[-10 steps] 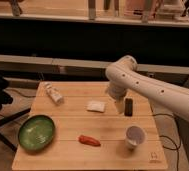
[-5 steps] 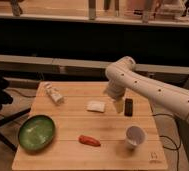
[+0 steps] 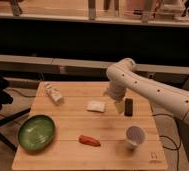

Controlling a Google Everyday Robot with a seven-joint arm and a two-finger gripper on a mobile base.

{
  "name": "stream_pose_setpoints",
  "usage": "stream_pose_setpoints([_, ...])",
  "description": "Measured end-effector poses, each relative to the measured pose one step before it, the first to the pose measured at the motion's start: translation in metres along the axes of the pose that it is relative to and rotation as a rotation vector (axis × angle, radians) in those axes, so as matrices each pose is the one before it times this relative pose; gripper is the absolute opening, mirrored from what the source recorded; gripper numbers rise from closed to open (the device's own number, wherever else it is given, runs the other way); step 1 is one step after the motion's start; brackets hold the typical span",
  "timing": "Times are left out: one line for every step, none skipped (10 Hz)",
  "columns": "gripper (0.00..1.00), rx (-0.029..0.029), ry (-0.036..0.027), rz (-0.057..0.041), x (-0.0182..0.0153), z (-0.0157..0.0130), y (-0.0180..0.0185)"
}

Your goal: Wipe the white sponge on the table

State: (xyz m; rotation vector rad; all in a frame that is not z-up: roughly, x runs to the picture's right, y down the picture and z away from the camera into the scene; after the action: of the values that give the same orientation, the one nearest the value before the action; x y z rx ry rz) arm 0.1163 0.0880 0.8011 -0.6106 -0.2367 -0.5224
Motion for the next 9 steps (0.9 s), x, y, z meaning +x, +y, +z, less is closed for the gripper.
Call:
stream_pose_setpoints([0.8,-0.00222,-0.00043,-0.01501,0.00011,0.00132,-0.0003])
stream_pose_setpoints([0.8,-0.00478,-0.0007,-0.01227,0.00183,0.00214,0.00116])
stream_pose_setpoints([0.8,-0.00506,-0.00219,-0.01135,0.00087,0.00315,0.00051])
stream_pose_setpoints([0.8,-0.00088,-0.00192,-0.00665,-0.00054,0.00153,-0.00073])
stream_pose_setpoints([0.8,-0.00277,-0.00222,-0.0142,-0.00127,0.00332,-0.00183])
stream_pose_setpoints([0.8,-0.00266,-0.00088,-0.01308,-0.00074,0.00314,-0.00142])
stream_pose_setpoints([0.8,-0.00171,0.00006,-0.01109,-0.00019,0.00197,-0.00101])
stream_pose_setpoints([0.8,-0.00217,-0.00082,-0.01492,-0.0006,0.00268,-0.00142])
stream_pose_setpoints([0.8,-0.00198,-0.00067,-0.01131,0.0002,0.00183,-0.00044])
